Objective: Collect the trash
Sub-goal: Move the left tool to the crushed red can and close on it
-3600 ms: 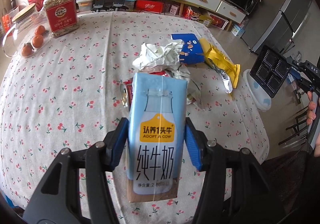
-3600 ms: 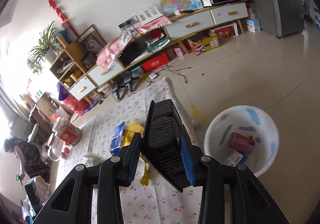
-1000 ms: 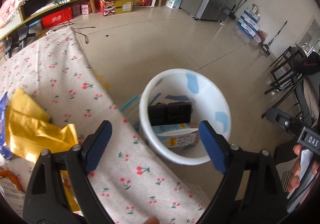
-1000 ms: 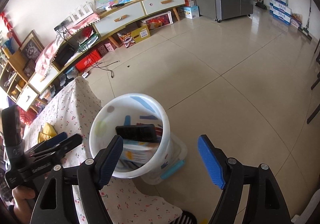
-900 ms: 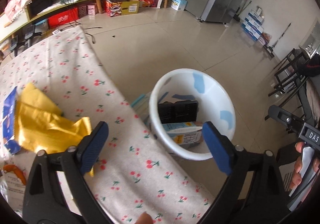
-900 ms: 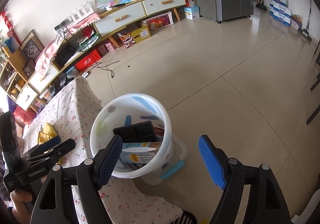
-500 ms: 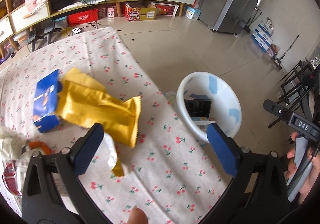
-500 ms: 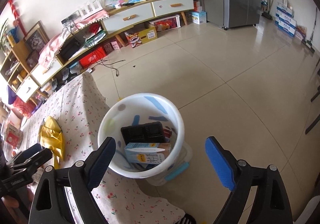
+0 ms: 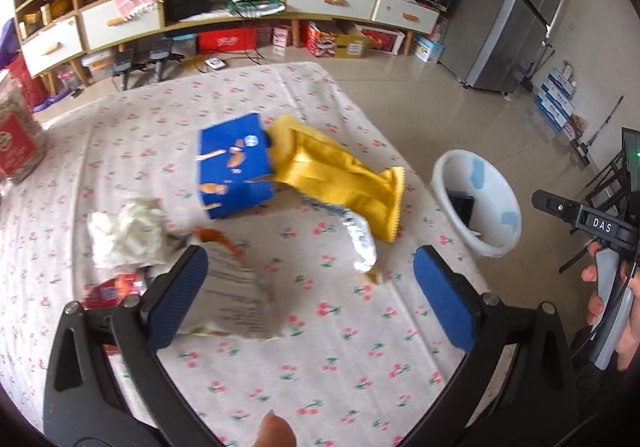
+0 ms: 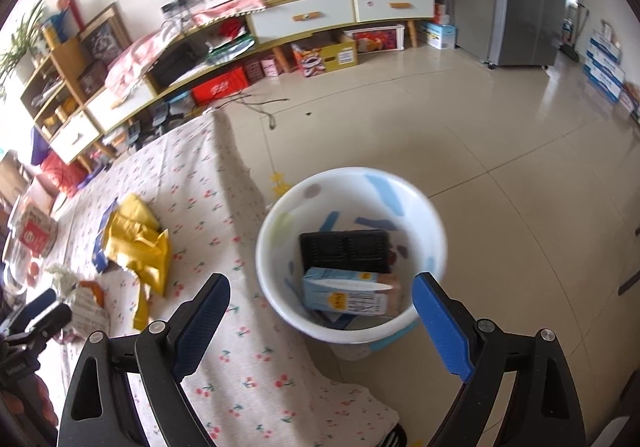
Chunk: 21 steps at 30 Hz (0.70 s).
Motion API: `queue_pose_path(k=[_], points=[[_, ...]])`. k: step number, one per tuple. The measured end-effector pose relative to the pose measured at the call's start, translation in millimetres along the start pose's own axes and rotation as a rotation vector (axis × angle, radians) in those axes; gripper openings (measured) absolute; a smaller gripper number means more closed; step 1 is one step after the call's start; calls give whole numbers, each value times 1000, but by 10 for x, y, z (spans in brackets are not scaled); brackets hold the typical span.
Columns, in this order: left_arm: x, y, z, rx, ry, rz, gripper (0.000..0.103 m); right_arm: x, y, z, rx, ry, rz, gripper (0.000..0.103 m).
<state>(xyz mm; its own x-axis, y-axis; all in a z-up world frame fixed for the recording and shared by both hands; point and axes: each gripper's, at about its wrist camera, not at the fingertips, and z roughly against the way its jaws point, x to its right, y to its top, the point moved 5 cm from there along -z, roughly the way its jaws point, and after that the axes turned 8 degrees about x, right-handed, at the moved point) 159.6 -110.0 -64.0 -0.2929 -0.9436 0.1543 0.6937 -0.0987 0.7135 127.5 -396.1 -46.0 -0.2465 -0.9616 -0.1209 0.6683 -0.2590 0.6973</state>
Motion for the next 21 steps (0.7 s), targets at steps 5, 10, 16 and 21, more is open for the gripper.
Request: queue_pose_path(k=[5, 10, 16, 21], points=[[-311, 0, 142, 45, 40, -20, 102, -252, -33, -55, -16, 13, 37, 94], [-673, -9, 170, 15, 58, -74, 102, -464, -58, -120, -31, 24, 69, 94], [-1021, -214, 43, -148, 30, -127, 102, -644, -75, -182, -41, 34, 102, 94], [-1111, -399, -83, -245, 13, -224, 102, -747, -91, -257, -59, 34, 123, 94]])
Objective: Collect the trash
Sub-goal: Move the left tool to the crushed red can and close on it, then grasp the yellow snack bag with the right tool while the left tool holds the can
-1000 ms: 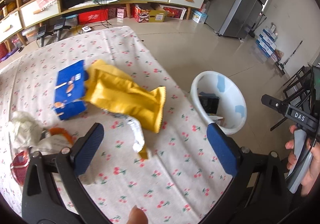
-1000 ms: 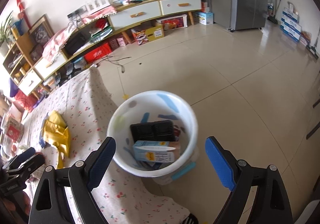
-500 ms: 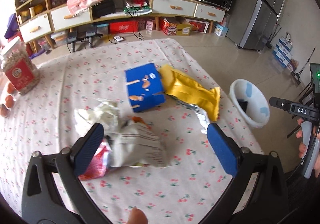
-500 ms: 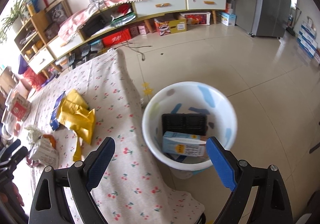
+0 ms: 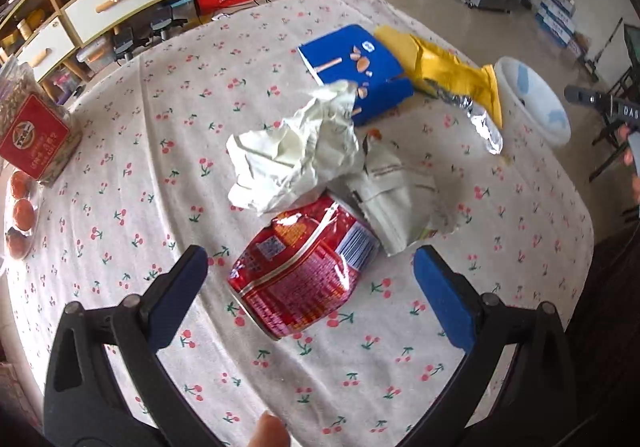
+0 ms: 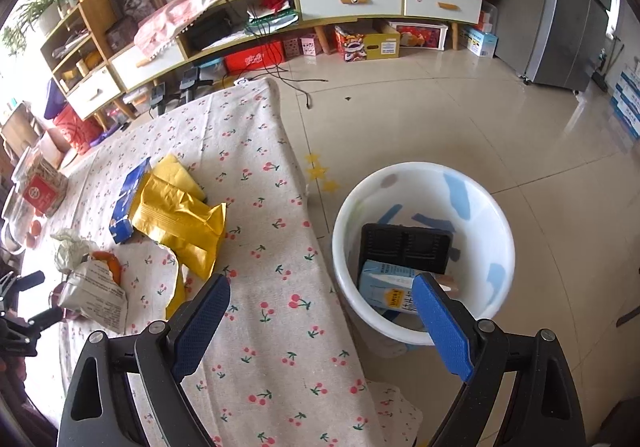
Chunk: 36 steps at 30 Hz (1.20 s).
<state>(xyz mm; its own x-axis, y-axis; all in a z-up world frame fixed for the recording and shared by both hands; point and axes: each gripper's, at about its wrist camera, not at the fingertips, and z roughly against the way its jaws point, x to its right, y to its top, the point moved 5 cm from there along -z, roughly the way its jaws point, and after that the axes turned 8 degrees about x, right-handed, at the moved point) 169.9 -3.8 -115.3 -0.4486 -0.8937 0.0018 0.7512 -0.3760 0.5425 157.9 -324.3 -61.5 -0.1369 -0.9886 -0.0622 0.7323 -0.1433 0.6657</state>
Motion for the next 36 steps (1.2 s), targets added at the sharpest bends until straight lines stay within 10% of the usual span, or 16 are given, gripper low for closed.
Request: queue_pose_path(k=[13, 36], points=[[-125, -84, -343, -119, -59, 40, 96, -303, 9, -165, -40, 13, 54, 94], [-468, -623, 450, 32, -31, 461, 89, -1485, 167, -722, -88, 163, 524, 94]])
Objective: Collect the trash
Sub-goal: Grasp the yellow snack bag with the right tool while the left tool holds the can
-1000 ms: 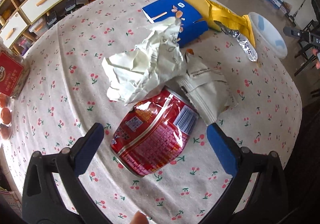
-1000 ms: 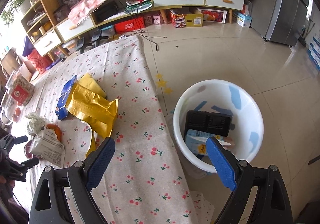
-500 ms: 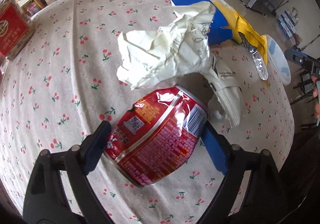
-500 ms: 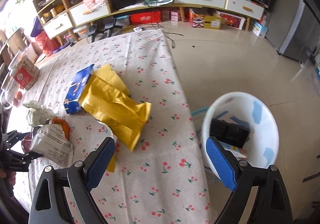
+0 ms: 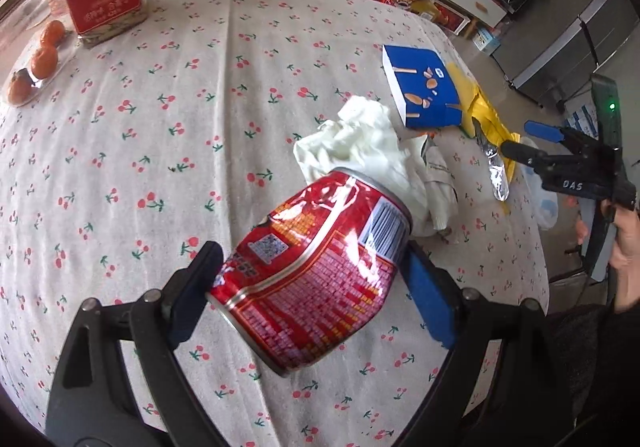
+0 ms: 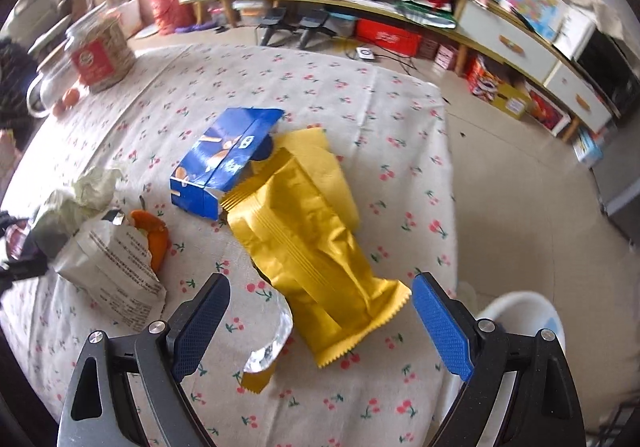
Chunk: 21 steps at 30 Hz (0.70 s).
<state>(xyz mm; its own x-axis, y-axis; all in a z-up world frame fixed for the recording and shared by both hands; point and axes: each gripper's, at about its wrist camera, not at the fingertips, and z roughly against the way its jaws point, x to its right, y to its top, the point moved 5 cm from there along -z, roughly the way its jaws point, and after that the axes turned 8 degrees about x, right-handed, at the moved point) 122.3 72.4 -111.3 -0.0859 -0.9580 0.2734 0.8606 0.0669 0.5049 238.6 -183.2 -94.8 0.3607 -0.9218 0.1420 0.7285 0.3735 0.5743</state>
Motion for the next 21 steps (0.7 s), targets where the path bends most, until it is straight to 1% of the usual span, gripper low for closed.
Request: queue_pose_path(k=[2, 3, 8, 11, 14, 15, 17, 21], points=[[-26, 7, 65, 23, 6, 25, 89, -26, 30, -86, -5, -3, 25, 94], [-25, 63, 49, 30, 11, 35, 89, -28, 42, -140, -10, -9, 31, 94], [-106, 74, 63, 42, 22, 60, 89, 20, 29, -379, -61, -32, 39, 94], [-161, 39, 104, 47, 30, 76, 89, 83, -11, -476, -90, -28, 2, 94], [-150, 63, 74, 45, 32, 90, 89, 147, -36, -485, -92, -6, -49, 92], [-148, 61, 70, 44, 33, 93, 89, 159, -45, -476, -91, 8, -67, 91], [-146, 52, 66, 42, 32, 97, 89, 183, -72, -454, -92, 34, -100, 75], [-111, 51, 74, 47, 29, 98, 89, 191, -174, -397, -104, 60, -157, 69]])
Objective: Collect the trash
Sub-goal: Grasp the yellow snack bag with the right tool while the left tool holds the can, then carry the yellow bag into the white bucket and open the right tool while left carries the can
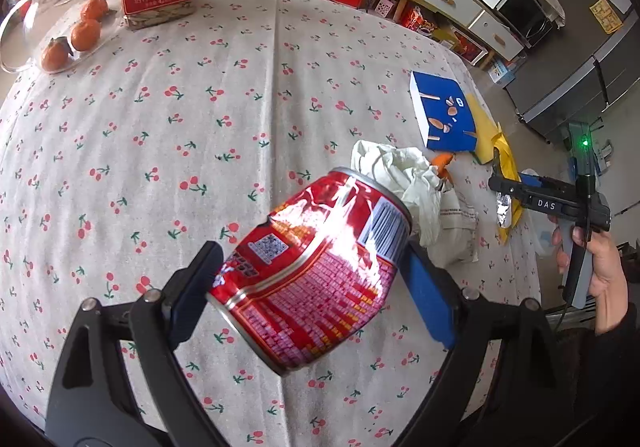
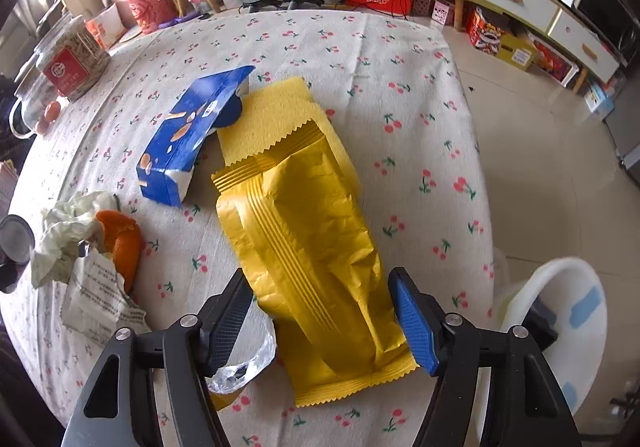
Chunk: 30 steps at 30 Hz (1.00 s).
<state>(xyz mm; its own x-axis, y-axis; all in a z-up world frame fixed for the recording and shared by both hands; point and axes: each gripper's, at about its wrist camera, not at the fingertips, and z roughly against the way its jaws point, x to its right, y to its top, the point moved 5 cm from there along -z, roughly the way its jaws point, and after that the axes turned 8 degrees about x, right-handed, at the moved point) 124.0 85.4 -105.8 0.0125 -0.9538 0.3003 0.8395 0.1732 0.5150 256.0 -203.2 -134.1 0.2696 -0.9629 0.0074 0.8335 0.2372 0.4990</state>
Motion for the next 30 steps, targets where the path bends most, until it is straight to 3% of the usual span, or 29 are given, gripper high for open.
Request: queue_pose_path(k=[7, 17, 30], points=[[134, 12, 60, 37, -18, -5, 89, -19, -169, 277, 32, 65, -100, 67], [484, 31, 44, 67, -45, -37, 89, 202, -409, 770, 115, 61, -209, 67], [1393, 47, -138, 63, -119, -177, 89, 1357, -956, 1089, 143, -30, -470, 67]])
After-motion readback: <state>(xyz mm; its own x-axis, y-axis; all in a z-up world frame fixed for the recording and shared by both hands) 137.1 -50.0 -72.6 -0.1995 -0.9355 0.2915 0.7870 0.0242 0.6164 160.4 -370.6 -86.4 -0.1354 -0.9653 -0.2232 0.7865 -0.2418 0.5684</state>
